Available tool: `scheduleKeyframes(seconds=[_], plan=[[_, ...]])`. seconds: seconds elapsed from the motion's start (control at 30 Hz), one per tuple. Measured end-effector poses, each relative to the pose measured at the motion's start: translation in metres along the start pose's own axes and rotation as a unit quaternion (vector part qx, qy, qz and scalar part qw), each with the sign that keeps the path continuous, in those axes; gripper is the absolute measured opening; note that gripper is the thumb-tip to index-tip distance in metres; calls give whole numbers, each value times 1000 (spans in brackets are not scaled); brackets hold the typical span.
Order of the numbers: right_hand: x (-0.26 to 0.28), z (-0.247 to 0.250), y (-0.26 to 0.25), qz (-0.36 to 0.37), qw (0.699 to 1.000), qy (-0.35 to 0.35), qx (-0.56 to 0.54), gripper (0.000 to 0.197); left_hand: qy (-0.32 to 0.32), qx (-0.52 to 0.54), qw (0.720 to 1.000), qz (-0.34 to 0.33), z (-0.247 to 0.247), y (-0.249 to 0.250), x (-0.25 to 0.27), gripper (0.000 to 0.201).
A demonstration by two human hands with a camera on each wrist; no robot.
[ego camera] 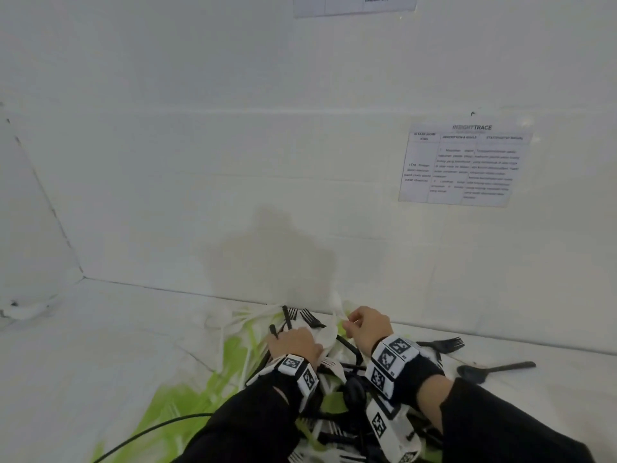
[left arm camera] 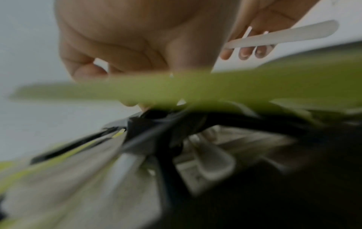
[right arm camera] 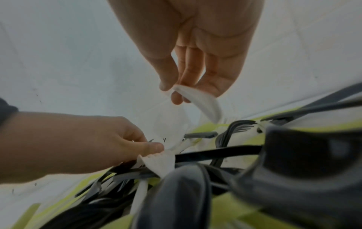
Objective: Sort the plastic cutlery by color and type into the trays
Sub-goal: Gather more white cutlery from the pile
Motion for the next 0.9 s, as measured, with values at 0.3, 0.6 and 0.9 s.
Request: scheduleKeyframes(seconds=[0.3,0.6,0.9], plan=[[-1,-17,-10,-32,980,-129,150,36,-25,72,996,53,2,-17,-1,32],[3,-27,-10,-23,943,-238,231,23,-16,38,998,50,-1,-8,-3,46],[3,-4,6,-43,986,-110,116,35,-71,127,989,42,-8,0,-8,50]])
Point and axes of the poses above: each hand's wrist, its own x-axis away from the middle knuckle, its own z-axis out of the back of the hand, y = z × x, the point moved 3 cm from there along -x, towards the middle knuckle, and after that the axes turned 13 degrees about z, right-handed, at the moved point
